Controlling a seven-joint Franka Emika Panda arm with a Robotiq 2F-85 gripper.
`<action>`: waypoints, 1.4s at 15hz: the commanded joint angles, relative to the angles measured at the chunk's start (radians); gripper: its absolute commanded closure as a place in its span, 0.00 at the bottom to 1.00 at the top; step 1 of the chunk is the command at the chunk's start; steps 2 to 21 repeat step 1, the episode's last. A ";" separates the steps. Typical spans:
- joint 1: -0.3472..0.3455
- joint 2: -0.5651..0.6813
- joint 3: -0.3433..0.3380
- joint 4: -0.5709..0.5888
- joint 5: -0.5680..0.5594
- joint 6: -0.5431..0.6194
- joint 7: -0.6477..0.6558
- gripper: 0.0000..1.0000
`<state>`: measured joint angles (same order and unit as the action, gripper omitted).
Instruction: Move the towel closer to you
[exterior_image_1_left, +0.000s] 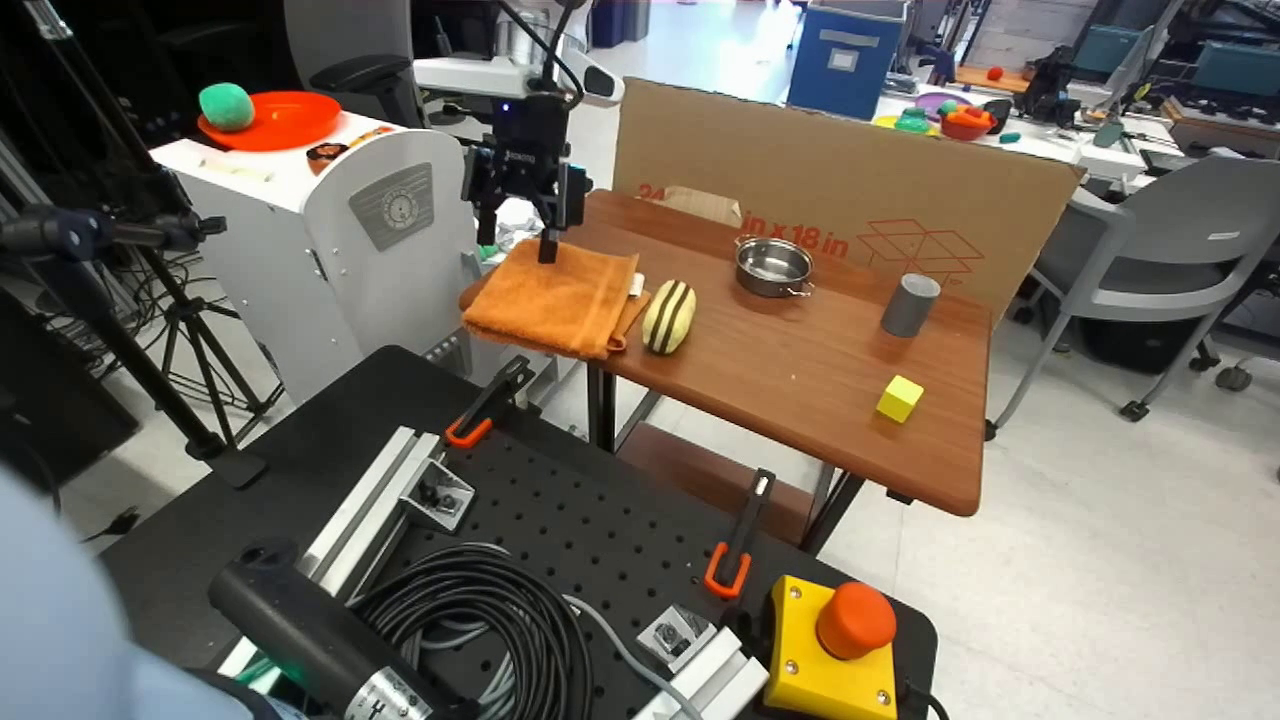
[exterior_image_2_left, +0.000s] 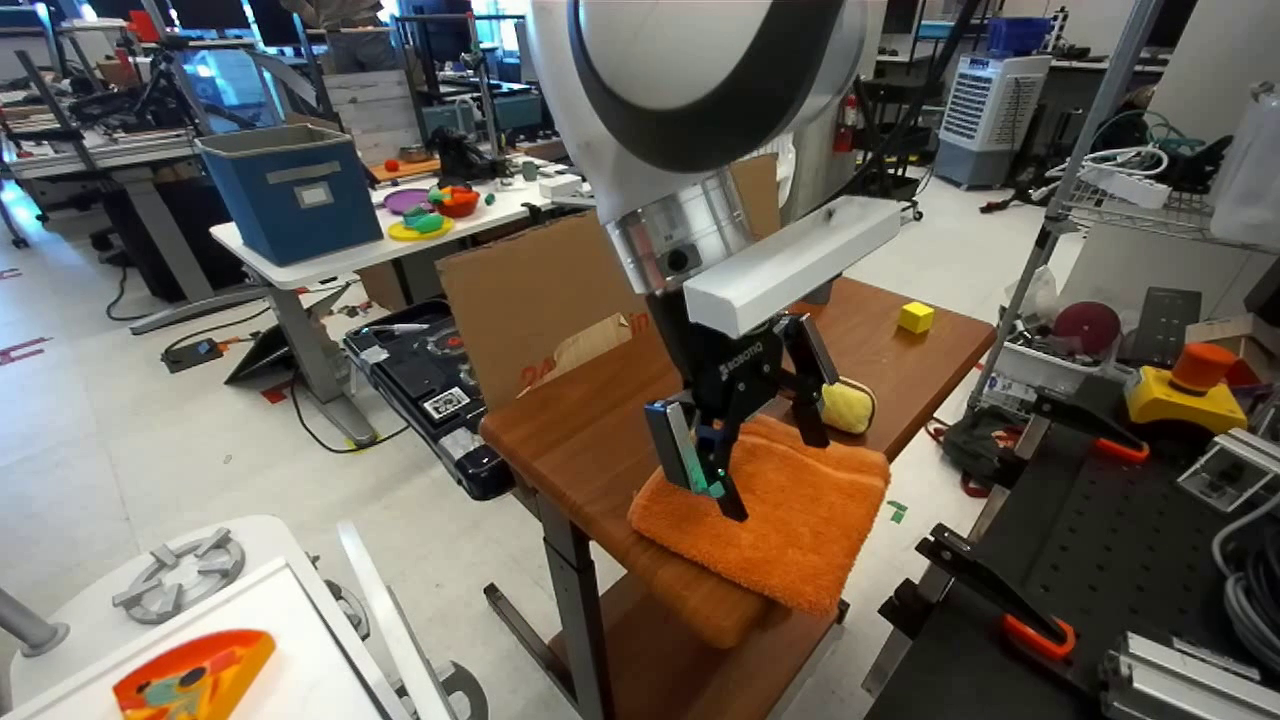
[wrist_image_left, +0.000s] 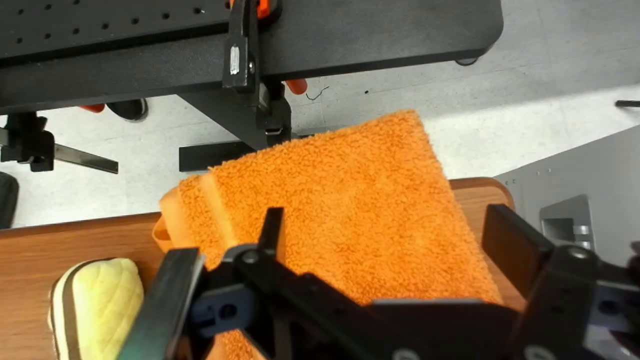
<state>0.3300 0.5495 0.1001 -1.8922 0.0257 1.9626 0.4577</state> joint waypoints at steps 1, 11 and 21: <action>-0.004 0.000 0.002 0.000 -0.001 -0.002 -0.002 0.00; -0.004 0.000 0.002 0.000 -0.001 -0.002 -0.002 0.00; -0.004 0.000 0.002 0.000 -0.001 -0.002 -0.002 0.00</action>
